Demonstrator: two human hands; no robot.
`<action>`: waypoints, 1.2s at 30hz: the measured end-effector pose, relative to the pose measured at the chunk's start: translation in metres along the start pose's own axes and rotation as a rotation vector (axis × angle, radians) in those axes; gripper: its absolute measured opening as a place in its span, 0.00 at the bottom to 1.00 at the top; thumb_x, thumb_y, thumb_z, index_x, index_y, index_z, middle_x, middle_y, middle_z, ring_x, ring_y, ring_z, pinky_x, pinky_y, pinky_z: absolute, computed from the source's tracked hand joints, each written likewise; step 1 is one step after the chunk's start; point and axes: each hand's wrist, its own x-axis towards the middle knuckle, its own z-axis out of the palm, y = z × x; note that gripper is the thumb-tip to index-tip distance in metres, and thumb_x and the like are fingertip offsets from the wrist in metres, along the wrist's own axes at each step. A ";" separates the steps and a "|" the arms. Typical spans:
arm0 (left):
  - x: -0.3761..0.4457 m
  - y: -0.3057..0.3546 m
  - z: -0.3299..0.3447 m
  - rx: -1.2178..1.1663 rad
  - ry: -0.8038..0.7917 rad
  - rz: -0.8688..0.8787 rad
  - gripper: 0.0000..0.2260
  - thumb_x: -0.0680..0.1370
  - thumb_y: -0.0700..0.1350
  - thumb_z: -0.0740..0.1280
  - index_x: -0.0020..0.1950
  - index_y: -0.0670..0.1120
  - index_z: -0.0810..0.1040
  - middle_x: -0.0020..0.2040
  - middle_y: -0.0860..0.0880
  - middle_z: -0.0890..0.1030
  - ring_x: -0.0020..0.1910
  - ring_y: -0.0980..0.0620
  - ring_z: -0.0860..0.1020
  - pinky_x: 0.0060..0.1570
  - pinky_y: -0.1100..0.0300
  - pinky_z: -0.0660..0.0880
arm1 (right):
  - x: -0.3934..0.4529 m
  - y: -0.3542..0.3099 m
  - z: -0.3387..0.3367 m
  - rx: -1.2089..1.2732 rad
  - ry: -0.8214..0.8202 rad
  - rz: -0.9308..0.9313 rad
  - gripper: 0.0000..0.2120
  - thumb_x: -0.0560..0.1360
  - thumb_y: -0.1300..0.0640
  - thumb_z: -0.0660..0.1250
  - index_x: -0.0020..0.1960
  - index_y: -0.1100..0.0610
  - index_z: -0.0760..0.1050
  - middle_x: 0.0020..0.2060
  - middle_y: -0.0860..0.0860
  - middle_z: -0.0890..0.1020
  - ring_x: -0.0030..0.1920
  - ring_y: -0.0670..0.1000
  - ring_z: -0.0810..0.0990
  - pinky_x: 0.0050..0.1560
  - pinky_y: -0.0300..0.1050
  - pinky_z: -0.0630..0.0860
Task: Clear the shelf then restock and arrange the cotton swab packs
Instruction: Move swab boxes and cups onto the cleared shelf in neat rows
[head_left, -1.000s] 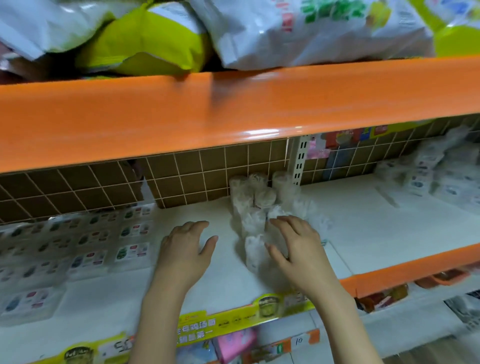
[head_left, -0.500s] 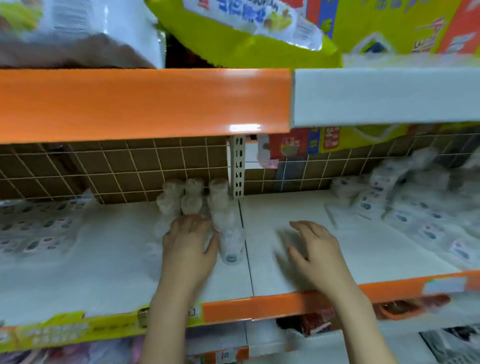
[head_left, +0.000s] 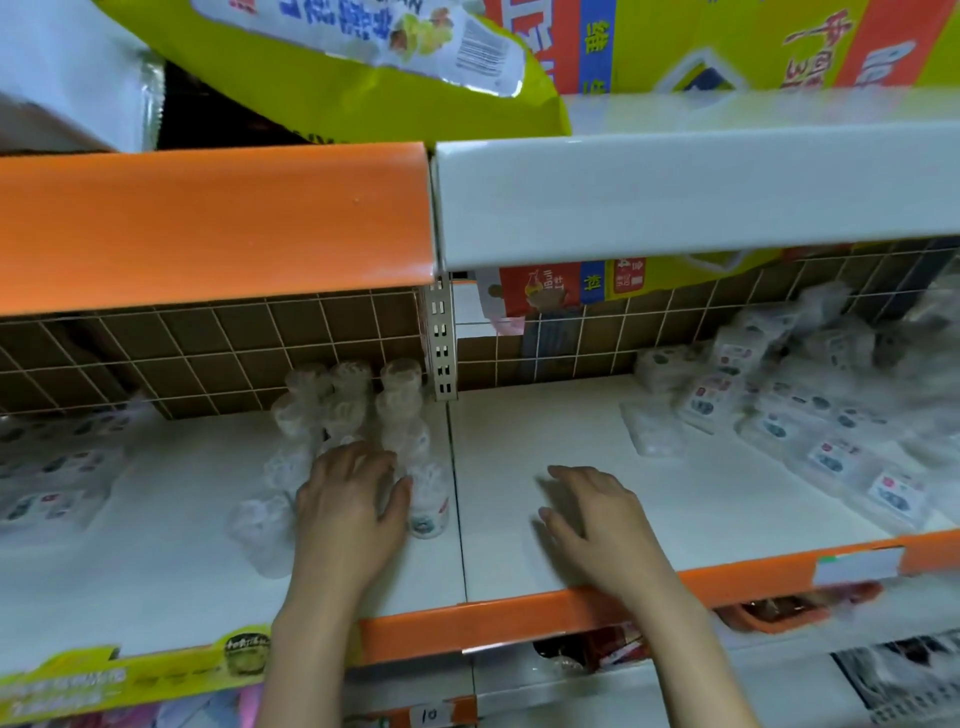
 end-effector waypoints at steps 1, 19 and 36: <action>0.001 0.001 0.001 0.004 0.006 0.000 0.22 0.72 0.57 0.54 0.51 0.46 0.81 0.55 0.44 0.79 0.57 0.40 0.74 0.50 0.48 0.71 | 0.000 0.002 0.000 0.000 0.001 0.003 0.22 0.78 0.46 0.60 0.71 0.49 0.65 0.67 0.46 0.71 0.66 0.48 0.68 0.66 0.44 0.64; -0.005 0.133 0.078 -0.059 0.029 -0.025 0.22 0.71 0.55 0.55 0.51 0.43 0.81 0.49 0.44 0.81 0.47 0.39 0.78 0.46 0.48 0.75 | -0.006 0.141 -0.067 -0.007 -0.075 -0.066 0.29 0.73 0.42 0.52 0.71 0.51 0.67 0.67 0.48 0.72 0.66 0.50 0.69 0.65 0.42 0.63; -0.013 0.259 0.132 -0.078 -0.087 -0.023 0.28 0.70 0.59 0.53 0.56 0.43 0.80 0.52 0.44 0.82 0.51 0.41 0.78 0.49 0.50 0.74 | -0.019 0.244 -0.111 0.033 -0.087 -0.093 0.28 0.73 0.43 0.51 0.71 0.51 0.66 0.67 0.48 0.71 0.66 0.49 0.67 0.66 0.44 0.61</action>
